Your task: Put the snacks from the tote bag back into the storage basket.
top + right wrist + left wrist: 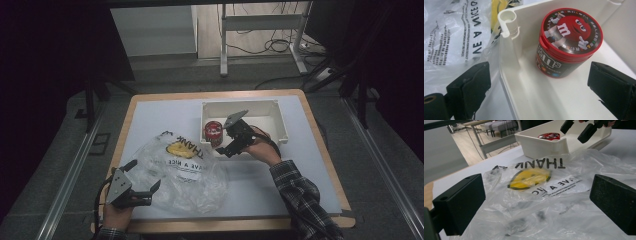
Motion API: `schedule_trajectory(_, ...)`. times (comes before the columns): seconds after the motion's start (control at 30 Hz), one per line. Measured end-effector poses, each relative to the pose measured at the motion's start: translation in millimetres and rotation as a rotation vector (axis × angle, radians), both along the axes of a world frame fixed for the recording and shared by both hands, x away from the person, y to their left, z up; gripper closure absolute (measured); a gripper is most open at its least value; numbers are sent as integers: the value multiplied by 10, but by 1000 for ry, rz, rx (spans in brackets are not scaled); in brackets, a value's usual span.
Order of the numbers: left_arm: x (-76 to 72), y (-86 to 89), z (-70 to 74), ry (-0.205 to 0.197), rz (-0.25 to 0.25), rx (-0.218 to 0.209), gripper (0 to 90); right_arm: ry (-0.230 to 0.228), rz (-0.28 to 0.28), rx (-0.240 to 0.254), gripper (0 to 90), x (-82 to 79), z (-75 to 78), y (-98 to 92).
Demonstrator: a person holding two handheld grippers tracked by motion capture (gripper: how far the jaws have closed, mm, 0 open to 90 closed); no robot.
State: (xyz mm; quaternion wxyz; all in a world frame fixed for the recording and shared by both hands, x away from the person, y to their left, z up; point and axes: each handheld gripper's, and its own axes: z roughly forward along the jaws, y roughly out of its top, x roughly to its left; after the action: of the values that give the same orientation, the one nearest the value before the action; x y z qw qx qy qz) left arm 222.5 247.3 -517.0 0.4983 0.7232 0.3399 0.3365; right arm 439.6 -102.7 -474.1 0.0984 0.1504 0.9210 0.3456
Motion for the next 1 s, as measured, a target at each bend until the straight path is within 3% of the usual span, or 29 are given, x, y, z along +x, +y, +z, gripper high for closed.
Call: schedule_trajectory(1.0,-2,4,0,1,-1,-2,2,-1,-26,47,49,-202,14,-154)
